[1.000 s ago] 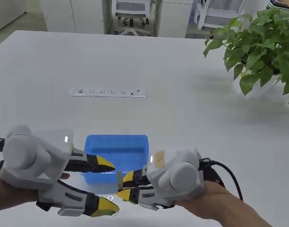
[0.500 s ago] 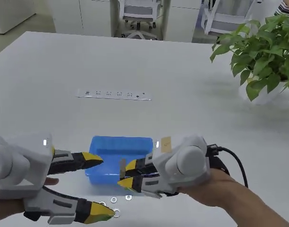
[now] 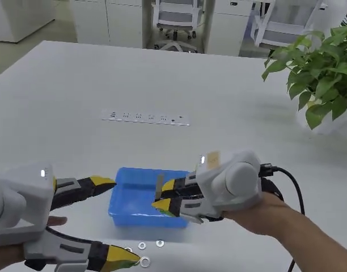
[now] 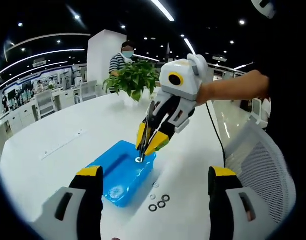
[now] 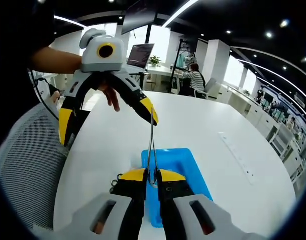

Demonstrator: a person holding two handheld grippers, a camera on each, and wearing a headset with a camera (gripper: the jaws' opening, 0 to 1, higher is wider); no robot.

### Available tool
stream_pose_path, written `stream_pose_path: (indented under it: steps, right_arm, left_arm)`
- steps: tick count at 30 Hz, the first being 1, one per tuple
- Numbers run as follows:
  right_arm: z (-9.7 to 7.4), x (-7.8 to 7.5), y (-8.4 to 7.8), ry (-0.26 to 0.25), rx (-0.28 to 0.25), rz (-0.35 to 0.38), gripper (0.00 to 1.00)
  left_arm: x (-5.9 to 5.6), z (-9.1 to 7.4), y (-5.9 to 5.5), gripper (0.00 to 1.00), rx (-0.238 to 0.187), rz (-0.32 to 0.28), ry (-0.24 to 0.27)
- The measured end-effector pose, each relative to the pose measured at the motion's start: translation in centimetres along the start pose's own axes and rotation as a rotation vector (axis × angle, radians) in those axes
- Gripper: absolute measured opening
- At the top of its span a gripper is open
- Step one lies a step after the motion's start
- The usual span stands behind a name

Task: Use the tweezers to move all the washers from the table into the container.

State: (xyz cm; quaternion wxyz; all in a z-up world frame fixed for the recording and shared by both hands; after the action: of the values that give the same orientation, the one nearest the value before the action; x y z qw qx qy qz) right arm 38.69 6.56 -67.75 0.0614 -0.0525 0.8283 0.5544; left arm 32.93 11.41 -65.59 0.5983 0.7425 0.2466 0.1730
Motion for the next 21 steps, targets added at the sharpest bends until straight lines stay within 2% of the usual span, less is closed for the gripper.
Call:
stream_pose_path:
  steps: [5,16,21]
  right_arm:
    - [0.2,-0.9,-0.5,-0.008,-0.002,0.002,0.09]
    - [1.2,-2.7,-2.1,-0.019,0.004,0.011,0.09]
    - [1.7,-3.3,-3.2,-0.021,0.016,0.017,0.09]
  left_arm:
    - [0.6,-0.1,-0.1,0.99,-0.008,-0.013,0.026]
    - [1.7,-0.1,0.5,0.99,-0.027,-0.006,0.049]
    - [2.2,0.0,0.3,0.99,-0.025,-0.007,0.058]
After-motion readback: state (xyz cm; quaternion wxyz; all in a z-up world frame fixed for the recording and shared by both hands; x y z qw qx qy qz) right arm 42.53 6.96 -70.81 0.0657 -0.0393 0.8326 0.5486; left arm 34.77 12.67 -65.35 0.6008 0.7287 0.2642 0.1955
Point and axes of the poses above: the centre of the closed fingertips' face, and the gripper's own axes: z roughly forward along the fingers, x roughly to its left, y roughly out of its top, the point moved 2 cm from there along -z, roughly backward along the fingers, and after that the axes turned 11 degrees about -x, right-handed, at the moved point
